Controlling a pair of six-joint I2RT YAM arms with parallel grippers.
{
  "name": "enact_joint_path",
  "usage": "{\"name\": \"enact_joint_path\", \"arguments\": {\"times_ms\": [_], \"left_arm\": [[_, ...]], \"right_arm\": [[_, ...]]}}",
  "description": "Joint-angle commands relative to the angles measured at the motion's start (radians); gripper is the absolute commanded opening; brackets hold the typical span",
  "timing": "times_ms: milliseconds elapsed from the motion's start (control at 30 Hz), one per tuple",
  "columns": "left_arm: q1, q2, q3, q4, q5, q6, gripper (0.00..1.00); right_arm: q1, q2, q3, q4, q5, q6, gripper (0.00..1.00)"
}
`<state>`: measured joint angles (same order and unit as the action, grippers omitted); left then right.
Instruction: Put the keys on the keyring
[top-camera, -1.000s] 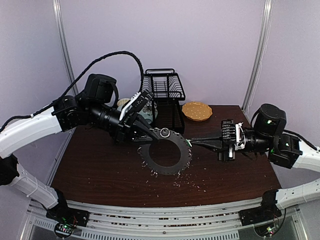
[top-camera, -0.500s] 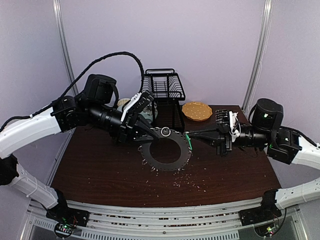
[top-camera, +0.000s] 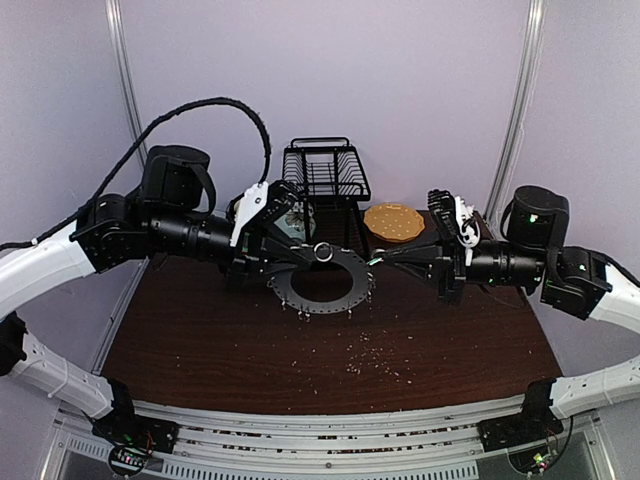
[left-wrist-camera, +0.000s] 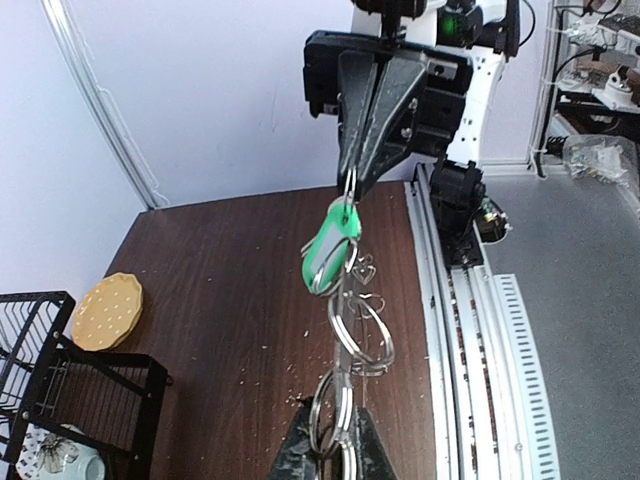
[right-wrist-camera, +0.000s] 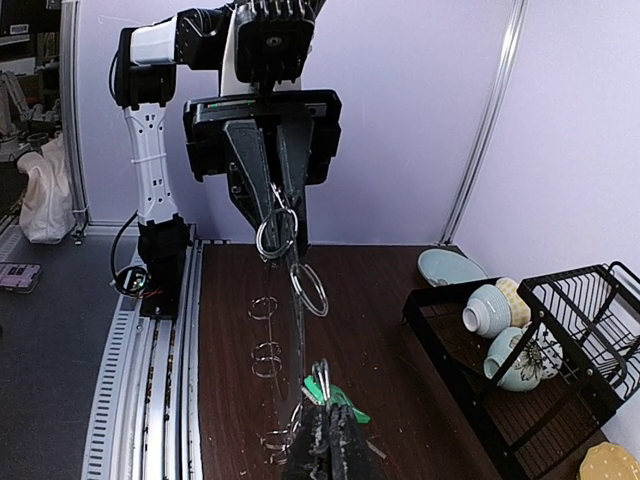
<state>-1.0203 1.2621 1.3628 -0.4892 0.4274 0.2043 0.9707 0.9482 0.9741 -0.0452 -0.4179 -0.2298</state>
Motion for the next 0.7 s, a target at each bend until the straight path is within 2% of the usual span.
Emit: {"name": "enact_joint_path", "arguments": {"times_ms": [0, 233, 667], "left_arm": [[-0.020, -0.017, 0.020, -0.010, -0.132, 0.060, 0.00], [-0.024, -0.022, 0.025, -0.013, -0.147, 0.064, 0.00], [-0.031, -0.017, 0.041, -0.006, -0.070, 0.060, 0.00]], "right_arm": [[0.000, -0.012, 0.052, -0.058, 0.043, 0.056, 0.00], [0.000, -0.003, 0.035, 0.007, -0.013, 0.075, 0.00], [0.003, 0.045, -0.012, 0.088, 0.015, 0.090, 0.00]]}}
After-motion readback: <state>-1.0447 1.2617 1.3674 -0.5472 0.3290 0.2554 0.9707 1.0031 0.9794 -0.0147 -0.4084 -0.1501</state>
